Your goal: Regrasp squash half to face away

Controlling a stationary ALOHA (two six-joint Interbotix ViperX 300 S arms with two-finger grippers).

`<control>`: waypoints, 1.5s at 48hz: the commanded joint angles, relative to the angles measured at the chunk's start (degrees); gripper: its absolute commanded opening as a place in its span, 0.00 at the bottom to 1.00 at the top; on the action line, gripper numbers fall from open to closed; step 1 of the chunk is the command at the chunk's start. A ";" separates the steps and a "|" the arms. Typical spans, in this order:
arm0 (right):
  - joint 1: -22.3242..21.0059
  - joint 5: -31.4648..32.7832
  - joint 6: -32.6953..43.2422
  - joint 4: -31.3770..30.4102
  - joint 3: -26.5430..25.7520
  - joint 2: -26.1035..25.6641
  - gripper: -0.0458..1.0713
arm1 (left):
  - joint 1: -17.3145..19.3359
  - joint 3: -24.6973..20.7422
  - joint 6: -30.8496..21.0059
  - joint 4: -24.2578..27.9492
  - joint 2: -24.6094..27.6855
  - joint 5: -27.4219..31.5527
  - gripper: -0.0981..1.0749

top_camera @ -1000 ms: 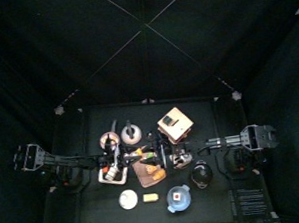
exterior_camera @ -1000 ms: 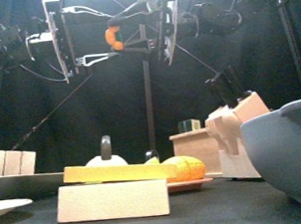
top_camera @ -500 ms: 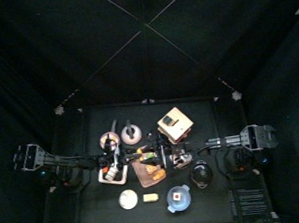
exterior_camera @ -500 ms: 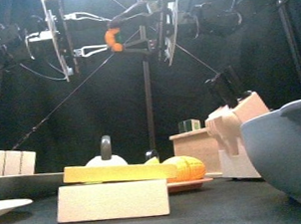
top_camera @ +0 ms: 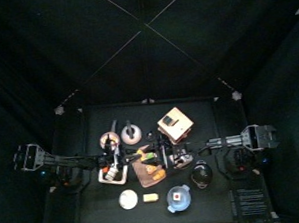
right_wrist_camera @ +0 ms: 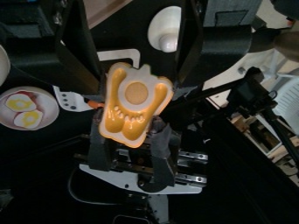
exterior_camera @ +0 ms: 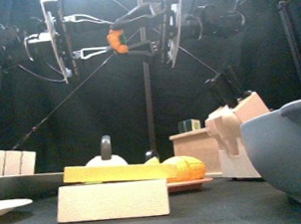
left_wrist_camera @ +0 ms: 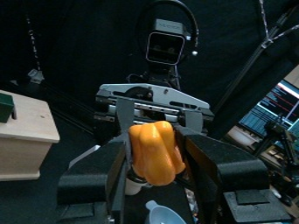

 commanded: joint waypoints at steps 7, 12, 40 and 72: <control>-0.35 -0.35 0.18 0.53 0.53 -4.39 0.71 | 0.26 -0.44 0.26 0.26 -0.88 0.26 0.63; -0.53 -0.35 0.09 0.79 0.62 -4.92 0.71 | 0.26 -0.44 0.35 0.35 -0.88 0.44 0.63; -2.99 -0.70 0.35 0.79 0.18 -5.27 0.71 | 1.14 -1.67 0.35 15.56 -0.88 7.65 0.64; -3.43 -0.62 0.35 1.85 0.62 -4.75 0.71 | 2.37 -1.49 0.88 18.81 -1.32 7.91 0.95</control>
